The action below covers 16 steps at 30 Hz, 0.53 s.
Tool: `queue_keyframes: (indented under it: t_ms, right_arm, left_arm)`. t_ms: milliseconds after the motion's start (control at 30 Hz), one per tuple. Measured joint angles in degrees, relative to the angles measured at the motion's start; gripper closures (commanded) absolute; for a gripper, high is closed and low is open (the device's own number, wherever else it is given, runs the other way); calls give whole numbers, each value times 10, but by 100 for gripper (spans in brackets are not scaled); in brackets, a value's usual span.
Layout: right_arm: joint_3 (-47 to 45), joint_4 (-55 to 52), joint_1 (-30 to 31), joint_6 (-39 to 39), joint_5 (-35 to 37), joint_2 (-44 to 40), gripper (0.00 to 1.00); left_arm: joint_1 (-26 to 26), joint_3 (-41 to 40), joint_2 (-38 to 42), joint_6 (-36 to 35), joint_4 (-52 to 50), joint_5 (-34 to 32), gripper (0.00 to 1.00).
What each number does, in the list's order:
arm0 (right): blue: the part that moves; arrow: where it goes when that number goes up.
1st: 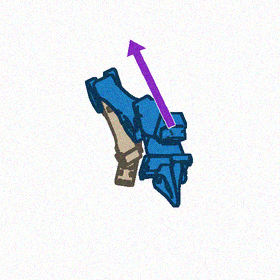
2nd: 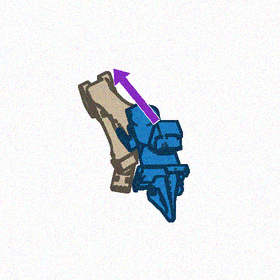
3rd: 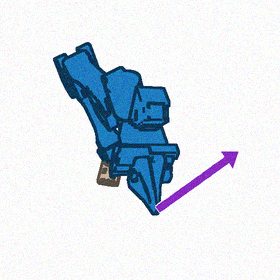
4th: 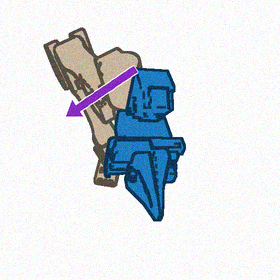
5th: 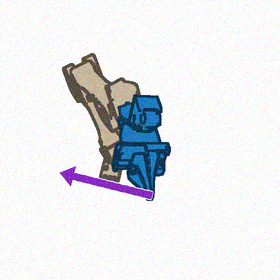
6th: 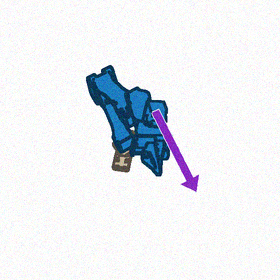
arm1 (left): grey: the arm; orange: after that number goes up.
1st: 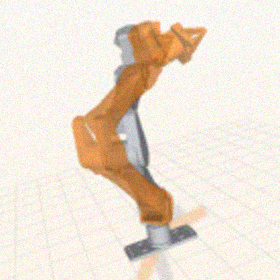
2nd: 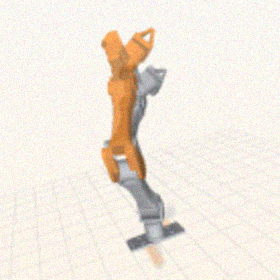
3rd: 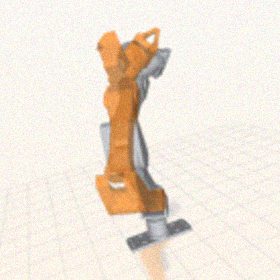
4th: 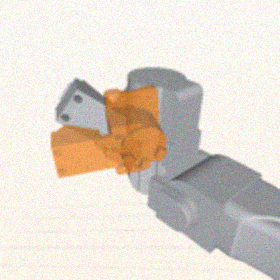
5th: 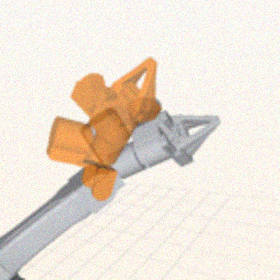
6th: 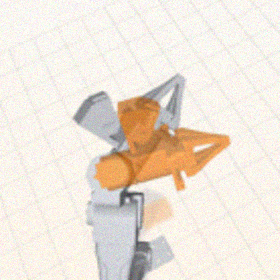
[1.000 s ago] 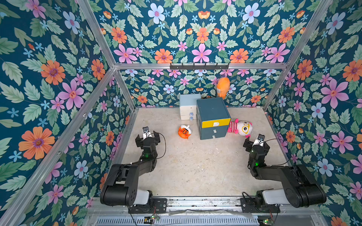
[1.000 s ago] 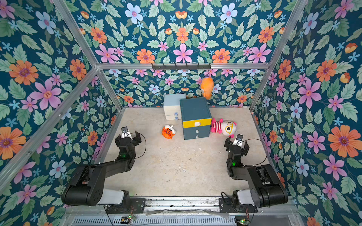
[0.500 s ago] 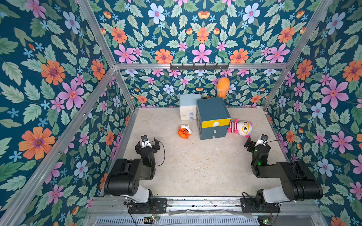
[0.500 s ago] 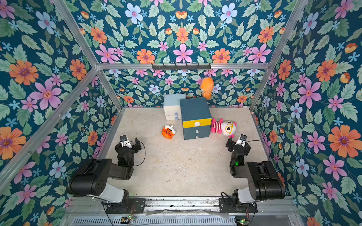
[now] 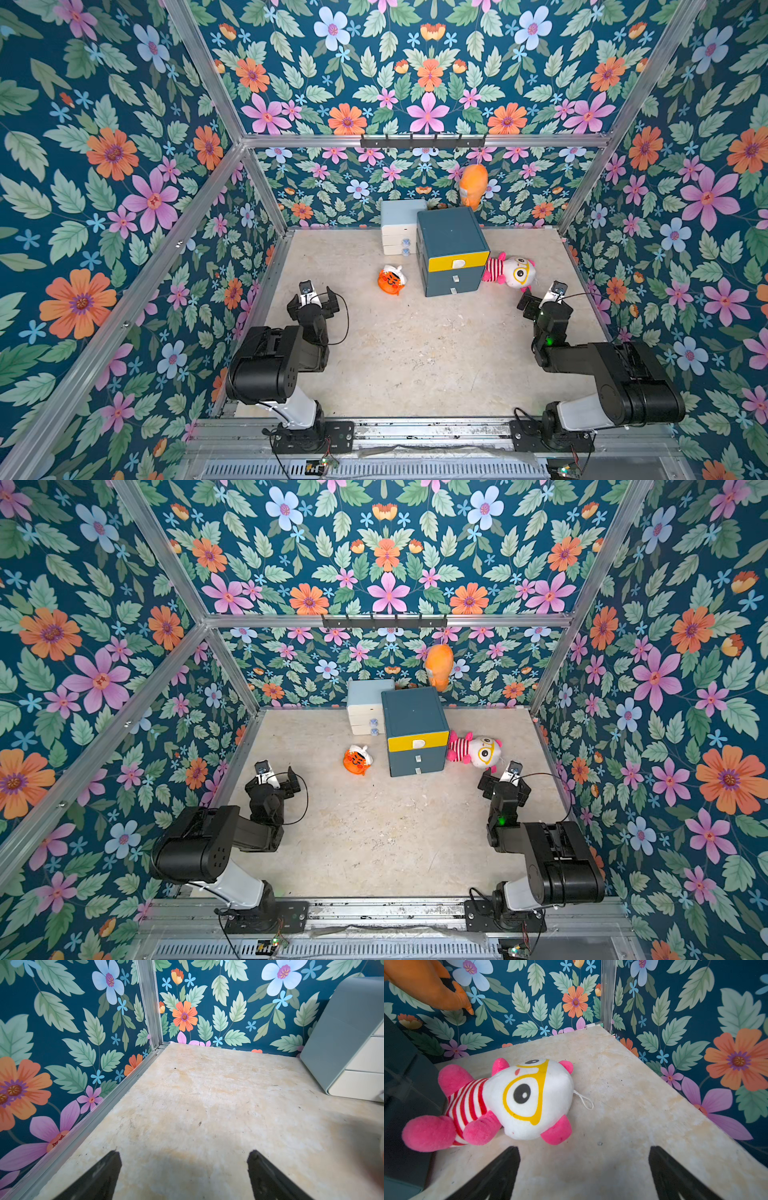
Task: Put the binder clips in the drawer according to color
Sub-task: Reset both arms
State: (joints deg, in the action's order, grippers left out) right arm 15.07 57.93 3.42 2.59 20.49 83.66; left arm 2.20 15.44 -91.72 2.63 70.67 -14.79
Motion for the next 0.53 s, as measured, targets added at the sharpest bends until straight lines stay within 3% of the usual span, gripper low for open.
queue_keyframes:
  t_ms: [533]
  right_arm:
    - [3,-9,-2,4,0,0,1]
  left_arm:
    - [0,-1,1,2,0,0,1]
